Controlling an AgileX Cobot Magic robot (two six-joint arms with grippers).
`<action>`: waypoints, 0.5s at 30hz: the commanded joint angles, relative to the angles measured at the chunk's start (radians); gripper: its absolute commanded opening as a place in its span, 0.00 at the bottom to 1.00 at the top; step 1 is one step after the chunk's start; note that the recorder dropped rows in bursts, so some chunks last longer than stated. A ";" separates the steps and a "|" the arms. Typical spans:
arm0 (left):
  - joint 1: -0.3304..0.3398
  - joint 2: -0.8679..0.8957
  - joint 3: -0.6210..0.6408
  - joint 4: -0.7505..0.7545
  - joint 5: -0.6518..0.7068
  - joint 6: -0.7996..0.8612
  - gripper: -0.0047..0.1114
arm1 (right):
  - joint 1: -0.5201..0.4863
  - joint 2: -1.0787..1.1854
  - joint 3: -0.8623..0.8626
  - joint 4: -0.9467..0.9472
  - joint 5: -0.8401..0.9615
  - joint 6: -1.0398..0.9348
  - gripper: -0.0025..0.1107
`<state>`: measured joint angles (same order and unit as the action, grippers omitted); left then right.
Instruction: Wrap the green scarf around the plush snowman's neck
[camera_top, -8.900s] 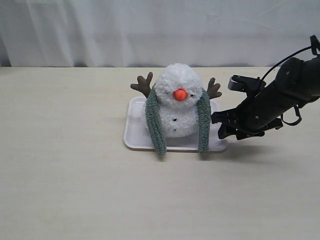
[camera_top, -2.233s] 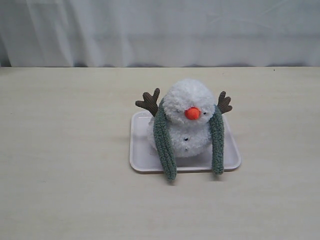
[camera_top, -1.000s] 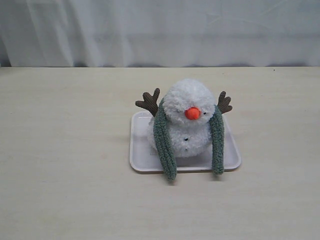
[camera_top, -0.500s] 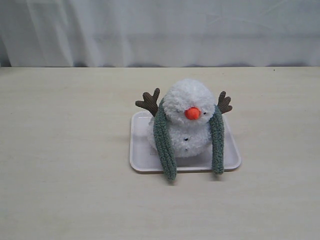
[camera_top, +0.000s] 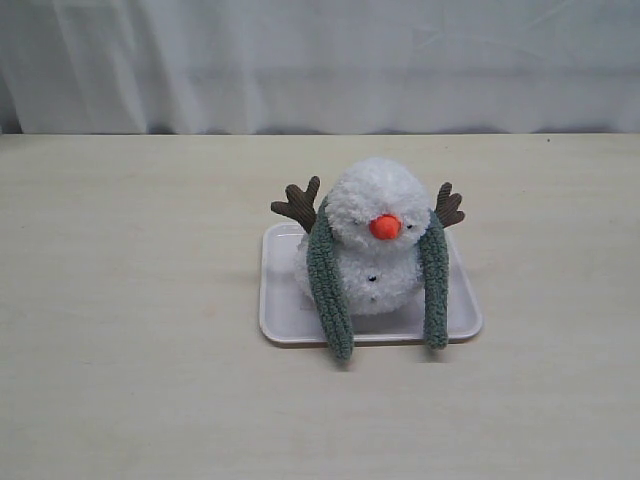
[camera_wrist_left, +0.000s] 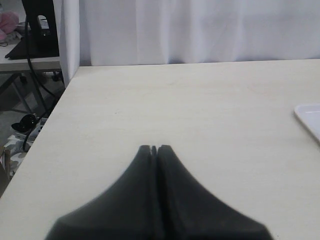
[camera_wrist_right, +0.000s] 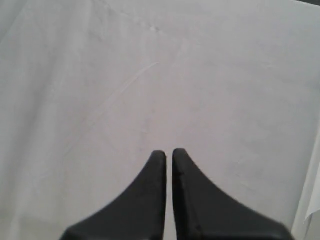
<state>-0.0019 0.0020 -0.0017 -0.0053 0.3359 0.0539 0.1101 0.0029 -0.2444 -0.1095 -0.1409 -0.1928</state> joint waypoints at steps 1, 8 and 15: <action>-0.005 -0.002 0.002 -0.005 -0.011 0.001 0.04 | -0.005 -0.003 0.076 -0.010 0.011 -0.002 0.06; -0.005 -0.002 0.002 -0.005 -0.011 0.001 0.04 | -0.005 -0.003 0.203 -0.010 0.011 -0.002 0.06; -0.005 -0.002 0.002 -0.005 -0.011 0.001 0.04 | -0.005 -0.003 0.244 -0.010 0.013 -0.002 0.06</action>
<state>-0.0019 0.0020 -0.0017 -0.0053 0.3359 0.0539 0.1101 0.0046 -0.0095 -0.1095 -0.1301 -0.1928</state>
